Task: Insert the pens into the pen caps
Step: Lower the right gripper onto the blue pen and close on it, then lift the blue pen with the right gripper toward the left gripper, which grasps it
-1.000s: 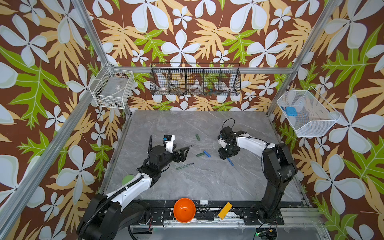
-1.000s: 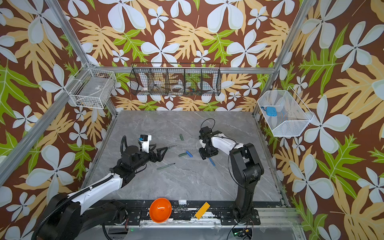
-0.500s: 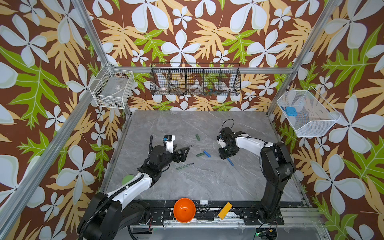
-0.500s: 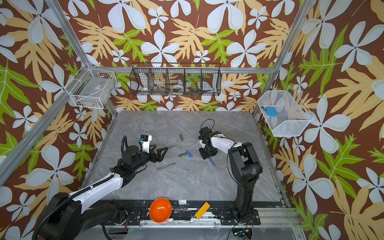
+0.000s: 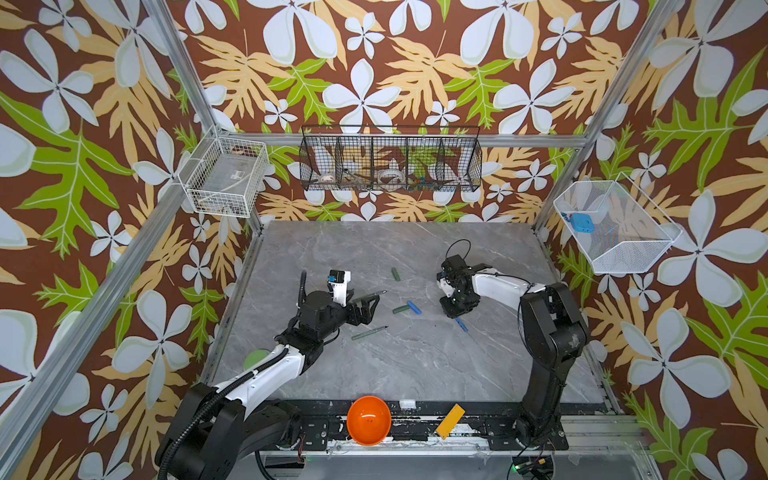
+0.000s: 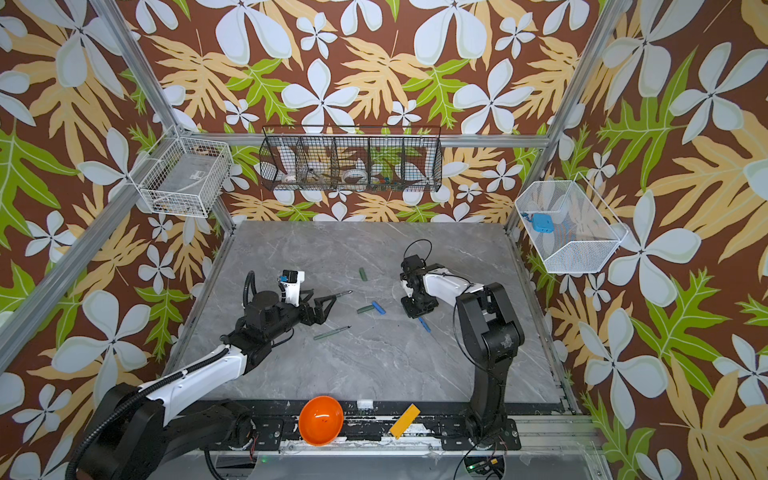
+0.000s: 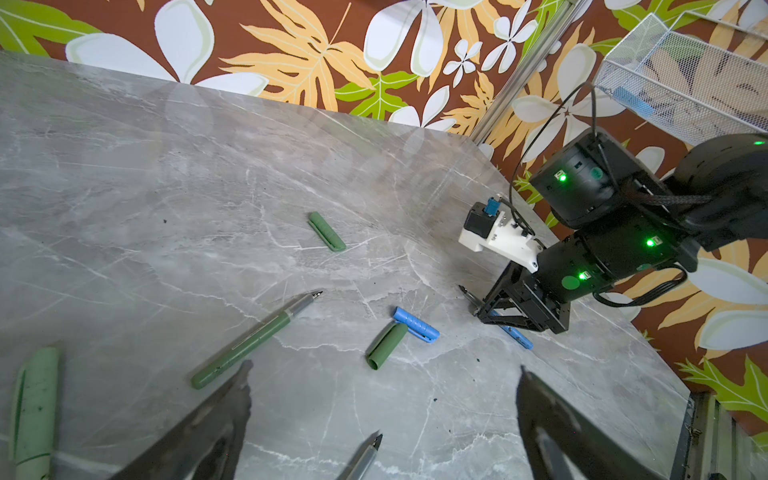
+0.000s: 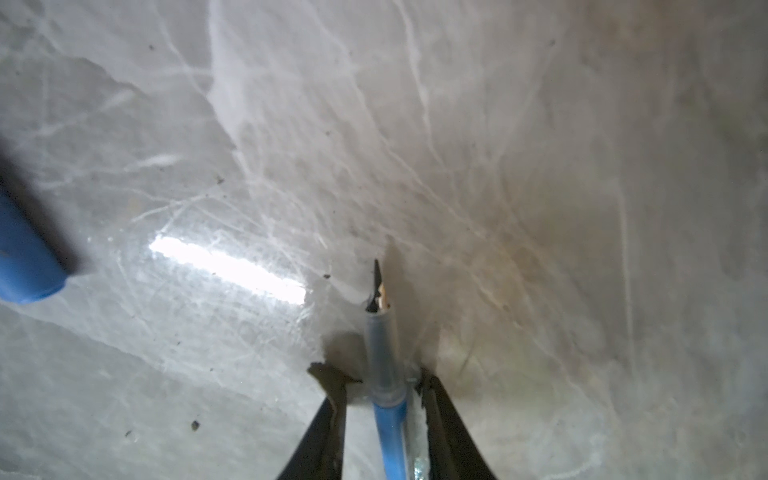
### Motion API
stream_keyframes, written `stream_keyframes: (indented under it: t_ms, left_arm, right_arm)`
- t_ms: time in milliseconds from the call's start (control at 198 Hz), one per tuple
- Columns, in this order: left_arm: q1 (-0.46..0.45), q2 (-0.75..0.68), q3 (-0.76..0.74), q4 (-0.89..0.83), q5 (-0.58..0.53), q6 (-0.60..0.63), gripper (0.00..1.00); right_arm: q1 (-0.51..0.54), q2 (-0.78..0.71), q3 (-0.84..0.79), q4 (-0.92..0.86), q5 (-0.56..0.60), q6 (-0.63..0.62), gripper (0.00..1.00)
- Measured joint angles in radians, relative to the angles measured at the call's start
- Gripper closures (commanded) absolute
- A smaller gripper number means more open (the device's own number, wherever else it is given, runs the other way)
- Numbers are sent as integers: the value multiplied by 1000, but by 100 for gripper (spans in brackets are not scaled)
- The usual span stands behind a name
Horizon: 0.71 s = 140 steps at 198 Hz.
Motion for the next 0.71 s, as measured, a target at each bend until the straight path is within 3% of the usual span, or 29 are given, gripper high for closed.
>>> stream_keyframes:
  t_ms: [192,708]
  left_arm:
    - [0,-4,0,0,6,0,0]
    - [0,14,0,16,16,-3,0]
  right_arm:
    - [-1,-5,-10,21,3,3,90]
    - [-1,-135,-96,134,-113,35,97]
